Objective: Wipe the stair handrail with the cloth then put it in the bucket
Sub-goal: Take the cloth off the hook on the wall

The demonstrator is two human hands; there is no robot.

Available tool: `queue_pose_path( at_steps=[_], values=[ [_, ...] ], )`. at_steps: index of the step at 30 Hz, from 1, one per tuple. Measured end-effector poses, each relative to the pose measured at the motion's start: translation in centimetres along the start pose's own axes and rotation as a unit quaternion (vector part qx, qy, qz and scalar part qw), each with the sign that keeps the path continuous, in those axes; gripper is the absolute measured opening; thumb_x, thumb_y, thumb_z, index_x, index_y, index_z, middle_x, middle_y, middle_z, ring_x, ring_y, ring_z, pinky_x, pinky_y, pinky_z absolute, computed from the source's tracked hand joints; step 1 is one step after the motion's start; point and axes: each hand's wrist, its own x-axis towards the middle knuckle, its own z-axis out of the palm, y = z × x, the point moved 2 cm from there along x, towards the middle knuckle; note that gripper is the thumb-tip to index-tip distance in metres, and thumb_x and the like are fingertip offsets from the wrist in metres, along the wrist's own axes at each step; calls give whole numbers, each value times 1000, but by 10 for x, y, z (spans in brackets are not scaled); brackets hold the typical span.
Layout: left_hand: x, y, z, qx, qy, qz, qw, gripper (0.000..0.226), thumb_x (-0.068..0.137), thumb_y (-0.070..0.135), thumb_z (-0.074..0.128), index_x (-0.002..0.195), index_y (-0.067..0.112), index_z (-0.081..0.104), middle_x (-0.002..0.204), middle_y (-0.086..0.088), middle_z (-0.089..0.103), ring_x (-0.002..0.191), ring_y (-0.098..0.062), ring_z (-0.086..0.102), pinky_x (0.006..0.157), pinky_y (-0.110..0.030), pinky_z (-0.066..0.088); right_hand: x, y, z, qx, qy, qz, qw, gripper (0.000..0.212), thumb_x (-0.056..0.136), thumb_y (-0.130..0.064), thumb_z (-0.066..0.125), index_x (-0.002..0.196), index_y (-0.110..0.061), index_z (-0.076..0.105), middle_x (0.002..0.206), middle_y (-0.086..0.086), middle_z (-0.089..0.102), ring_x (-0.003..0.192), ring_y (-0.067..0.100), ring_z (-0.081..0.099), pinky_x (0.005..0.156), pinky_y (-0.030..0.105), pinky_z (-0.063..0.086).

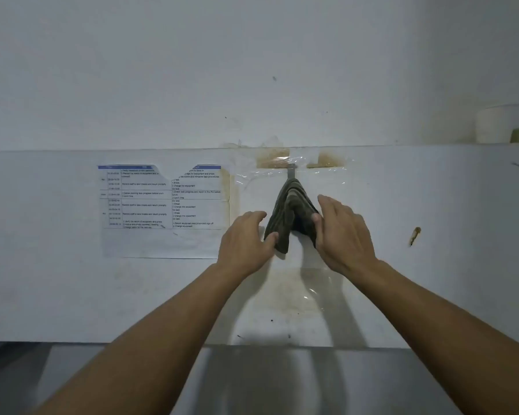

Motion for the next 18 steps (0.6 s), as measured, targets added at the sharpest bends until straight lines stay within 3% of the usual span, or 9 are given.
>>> queue_pose_path(
  at_steps=[5, 12, 15, 18],
  values=[
    [21, 4, 6, -49, -13, -53, 997, 65, 79, 39, 73, 134, 14, 49, 129, -6, 62, 115, -24, 59, 94, -41, 51, 28, 4, 4, 60, -50, 35, 996, 48, 97, -32, 48, 138, -7, 42, 132, 16, 58, 114, 36, 56, 95, 49, 46],
    [44, 3, 13, -86, -13, -97, 991, 41, 80, 21, 74, 118, 10, 64, 107, -8, 71, 95, -26, 66, 86, -39, 55, 51, 10, 12, 180, -101, 147, 967, 56, 82, -24, 72, 133, -10, 53, 122, 12, 66, 108, 31, 62, 97, 46, 51],
    [52, 2, 7, -116, -17, -114, 987, 22, 83, 13, 69, 105, 8, 71, 97, -9, 71, 90, -25, 65, 83, -35, 55, 58, 10, 11, 195, -100, 153, 964, 39, 83, -20, 71, 120, -9, 63, 108, 10, 68, 96, 25, 61, 90, 38, 52],
    [59, -5, -7, -170, -10, -142, 975, 8, 79, 10, 68, 84, 16, 70, 86, -6, 69, 86, -25, 66, 83, -39, 58, 64, 9, 6, 220, -90, 158, 959, 24, 85, -17, 68, 109, -11, 68, 95, 4, 66, 92, 23, 61, 86, 36, 53]
  ],
)
